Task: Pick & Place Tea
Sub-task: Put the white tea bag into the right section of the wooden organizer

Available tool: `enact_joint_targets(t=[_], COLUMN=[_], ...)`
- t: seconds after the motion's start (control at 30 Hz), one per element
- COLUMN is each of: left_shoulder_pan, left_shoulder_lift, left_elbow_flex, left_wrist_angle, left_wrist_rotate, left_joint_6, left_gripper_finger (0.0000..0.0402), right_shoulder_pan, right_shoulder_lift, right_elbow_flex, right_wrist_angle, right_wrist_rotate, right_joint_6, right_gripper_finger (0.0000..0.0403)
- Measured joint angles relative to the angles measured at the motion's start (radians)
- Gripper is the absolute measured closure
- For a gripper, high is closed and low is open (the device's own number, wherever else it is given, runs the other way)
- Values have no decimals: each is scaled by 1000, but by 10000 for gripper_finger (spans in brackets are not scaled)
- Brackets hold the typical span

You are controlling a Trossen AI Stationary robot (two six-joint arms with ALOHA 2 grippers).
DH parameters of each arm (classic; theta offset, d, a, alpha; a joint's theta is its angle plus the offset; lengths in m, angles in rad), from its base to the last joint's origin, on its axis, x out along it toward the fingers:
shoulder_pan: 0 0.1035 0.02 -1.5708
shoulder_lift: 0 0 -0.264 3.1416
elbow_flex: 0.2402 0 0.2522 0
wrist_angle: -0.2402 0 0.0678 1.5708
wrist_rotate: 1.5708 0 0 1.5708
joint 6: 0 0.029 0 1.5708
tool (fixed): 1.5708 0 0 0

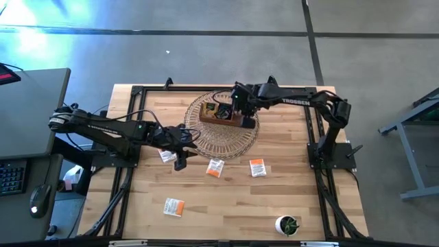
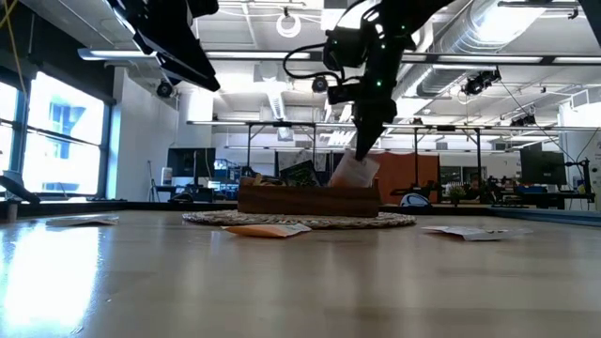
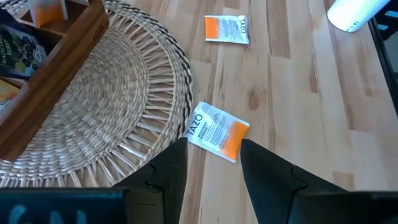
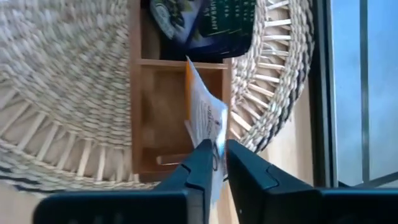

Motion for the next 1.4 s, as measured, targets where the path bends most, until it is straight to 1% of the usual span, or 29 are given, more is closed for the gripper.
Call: enact_joint_targets(t=[0.13,0.23,0.27,0.3,0.4,0.53,0.67,0.77,0.83,0.87,1.0,1.03,1.1,1.17,1.23,1.33,1.4], left_shoulder_pan=[0,0,0,0,0,0,0,0,0,0,0,0,0,0,0,0,-2], left_shoulder_lift=[0,0,0,0,0,0,0,0,0,0,0,0,0,0,0,-13,-34], left_elbow_flex=[0,0,0,0,0,0,0,0,0,0,0,0,0,0,0,0,0], left_wrist_angle=[-1,-1,-1,0,3,2,-3,-3,-3,-3,-3,-3,-3,-3,-3,-13,-37], left_wrist_rotate=[0,0,0,0,0,1,1,1,1,2,3,3,3,3,3,3,7], left_joint_6=[-16,-19,-20,-20,-26,-38,-42,-42,-42,-42,-42,-42,-42,-42,-42,-42,-42], left_gripper_finger=[254,254,254,254,254,254,254,254,254,254,254,254,254,254,254,254,254], right_shoulder_pan=[-6,-3,-3,-3,-4,0,-17,-39,-44,-44,-19,-10,15,43,75,134,181], right_shoulder_lift=[0,0,0,0,1,1,1,1,1,1,1,2,2,2,2,2,1], right_elbow_flex=[0,1,1,1,2,2,2,-8,-30,-46,-132,-149,-160,-139,-96,-8,50], right_wrist_angle=[17,55,58,60,60,57,44,59,82,106,221,237,259,238,192,85,14], right_wrist_rotate=[15,120,134,127,58,87,62,-50,-121,-138,-139,-118,-40,21,42,27,-10], right_joint_6=[-25,-21,-21,-23,-20,61,168,229,231,230,215,210,206,187,177,225,282], right_gripper_finger=[332,320,318,317,319,328,331,333,339,344,382,392,398,394,398,399,391])
